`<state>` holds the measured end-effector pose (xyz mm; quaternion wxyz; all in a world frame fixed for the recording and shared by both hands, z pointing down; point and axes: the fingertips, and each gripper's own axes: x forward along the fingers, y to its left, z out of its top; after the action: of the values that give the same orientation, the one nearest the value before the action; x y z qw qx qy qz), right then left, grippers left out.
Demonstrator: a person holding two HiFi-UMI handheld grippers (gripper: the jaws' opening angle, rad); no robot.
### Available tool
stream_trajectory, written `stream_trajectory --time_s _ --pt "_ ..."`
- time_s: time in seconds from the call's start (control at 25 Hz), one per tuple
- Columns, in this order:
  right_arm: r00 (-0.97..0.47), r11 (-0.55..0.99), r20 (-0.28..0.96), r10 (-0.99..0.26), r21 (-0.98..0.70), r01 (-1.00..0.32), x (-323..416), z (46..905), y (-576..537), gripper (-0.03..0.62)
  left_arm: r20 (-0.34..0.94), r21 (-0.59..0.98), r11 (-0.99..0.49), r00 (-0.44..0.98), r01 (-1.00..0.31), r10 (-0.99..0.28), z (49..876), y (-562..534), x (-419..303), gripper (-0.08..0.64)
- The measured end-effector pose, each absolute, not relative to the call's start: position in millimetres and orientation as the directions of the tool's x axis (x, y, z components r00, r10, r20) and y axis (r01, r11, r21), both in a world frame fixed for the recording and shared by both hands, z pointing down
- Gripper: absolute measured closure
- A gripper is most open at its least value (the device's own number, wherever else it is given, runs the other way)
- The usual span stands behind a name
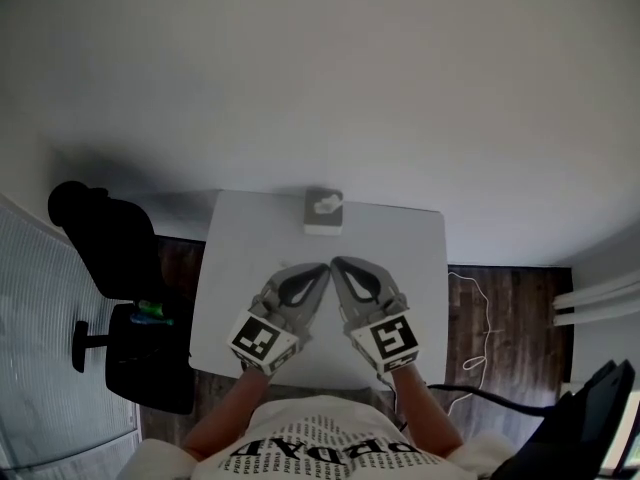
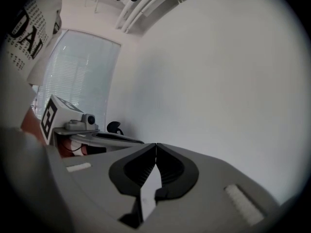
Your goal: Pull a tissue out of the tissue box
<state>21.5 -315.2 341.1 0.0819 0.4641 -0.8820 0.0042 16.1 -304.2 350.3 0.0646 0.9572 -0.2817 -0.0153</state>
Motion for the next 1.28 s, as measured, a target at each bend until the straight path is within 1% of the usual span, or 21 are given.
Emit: stream_trajectory --time_s 0.16,0.32,0.44,0.52,0.68,0.96,1.28 --pt "-0.550 0.560 0.138 -0.824 0.051 -0.827 22.7 346.0 -324.9 0.583 -0.009 0.104 -0.837 0.841 -0.538 -0.541 351.3 -312.5 16.6 0.568" --pt "-0.555 0.567 0.152 -0.818 0.050 -0.822 22.2 352.2 -329.1 0.583 -0.031 0.110 -0.825 0.828 -0.554 -0.560 357.6 -315.8 16.5 0.568" --pt "-0.562 0.578 0.171 -0.809 0.059 -0.814 23.5 364.1 -336.0 0.580 -0.014 0.110 -0.816 0.820 -0.568 -0.572 368.0 -321.8 17.1 0.568" --pt "-0.559 0.576 0.178 -0.810 0.058 -0.816 27.0 375.1 -346.0 0.546 -0.002 0.107 -0.812 0.817 -0.574 -0.577 378.2 -330.5 18.1 0.568" --pt "-0.547 0.563 0.197 -0.813 0.032 -0.826 36.0 402.7 -372.8 0.532 0.007 0.123 -0.804 0.811 -0.581 -0.585 399.4 -355.9 26.2 0.568" --pt "-0.520 0.533 0.220 -0.826 0.003 -0.846 40.0 443.3 -400.0 0.534 0.017 0.139 -0.800 0.809 -0.584 -0.588 437.2 -382.5 29.9 0.568" --pt "-0.485 0.498 0.226 -0.844 -0.002 -0.867 53.4 469.0 -429.8 0.534 0.012 0.138 -0.805 0.814 -0.576 -0.581 460.4 -412.3 42.3 0.568"
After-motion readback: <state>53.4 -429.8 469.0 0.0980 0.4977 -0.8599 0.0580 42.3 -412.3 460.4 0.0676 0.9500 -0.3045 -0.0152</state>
